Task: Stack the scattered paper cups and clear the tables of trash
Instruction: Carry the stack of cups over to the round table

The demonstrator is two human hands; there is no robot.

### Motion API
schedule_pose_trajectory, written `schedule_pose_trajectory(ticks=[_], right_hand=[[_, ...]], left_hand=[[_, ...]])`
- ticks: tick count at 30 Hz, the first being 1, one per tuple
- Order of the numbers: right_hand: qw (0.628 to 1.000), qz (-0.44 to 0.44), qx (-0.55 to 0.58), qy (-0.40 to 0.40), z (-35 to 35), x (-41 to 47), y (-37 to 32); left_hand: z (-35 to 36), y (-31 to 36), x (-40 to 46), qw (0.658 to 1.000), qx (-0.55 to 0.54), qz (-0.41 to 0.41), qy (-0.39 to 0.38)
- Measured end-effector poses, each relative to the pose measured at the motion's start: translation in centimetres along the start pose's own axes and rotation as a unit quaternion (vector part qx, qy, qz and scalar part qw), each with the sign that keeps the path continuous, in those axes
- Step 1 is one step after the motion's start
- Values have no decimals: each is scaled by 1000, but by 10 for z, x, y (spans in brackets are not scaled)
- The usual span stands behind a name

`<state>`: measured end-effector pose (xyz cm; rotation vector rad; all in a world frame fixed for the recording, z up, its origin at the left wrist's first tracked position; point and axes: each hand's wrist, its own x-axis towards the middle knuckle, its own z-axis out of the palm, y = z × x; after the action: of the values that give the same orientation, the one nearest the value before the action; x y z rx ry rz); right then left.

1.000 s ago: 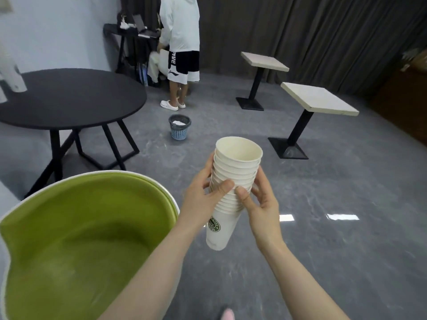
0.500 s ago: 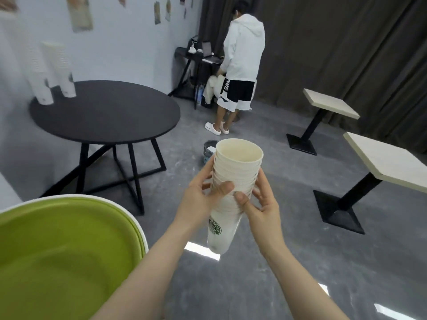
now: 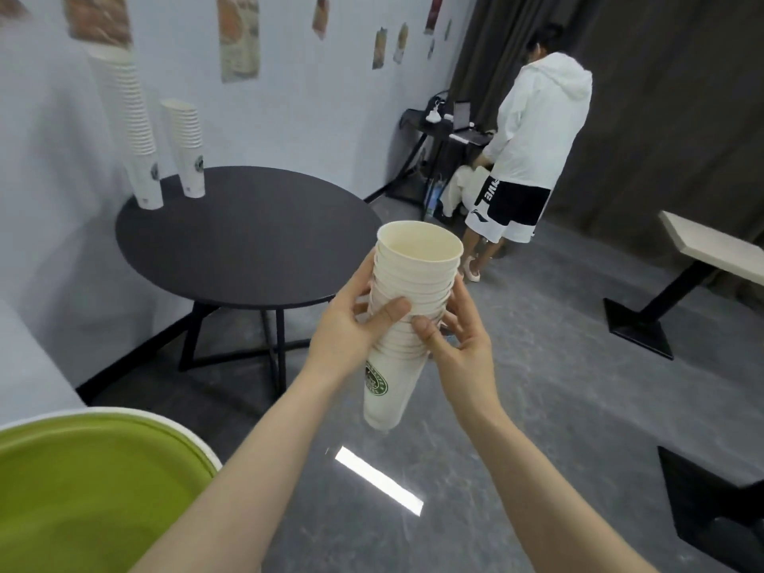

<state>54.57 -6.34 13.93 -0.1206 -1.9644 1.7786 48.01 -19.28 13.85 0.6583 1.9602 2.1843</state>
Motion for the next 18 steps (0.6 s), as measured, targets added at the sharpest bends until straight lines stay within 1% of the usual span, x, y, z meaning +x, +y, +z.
schedule_pose_trajectory(ticks=[4,7,10,14,18], right_hand=[[999,18,23,-45,20,58,19],[996,0,29,-83,39,101,37],[990,3,45,-134,59,145,58],[981,-8,49,-187,78,211,86],[968,-19,51,-244,93,284,108]], left_hand=[[-21,-13,47,999,22,-8,37],[-40,-24,80,995,45,-23,82],[-58,-37,114,989,73,-31,127],[-74,-53,166,979,107,-33,171],[-83,-67,224,968,109,-35,226]])
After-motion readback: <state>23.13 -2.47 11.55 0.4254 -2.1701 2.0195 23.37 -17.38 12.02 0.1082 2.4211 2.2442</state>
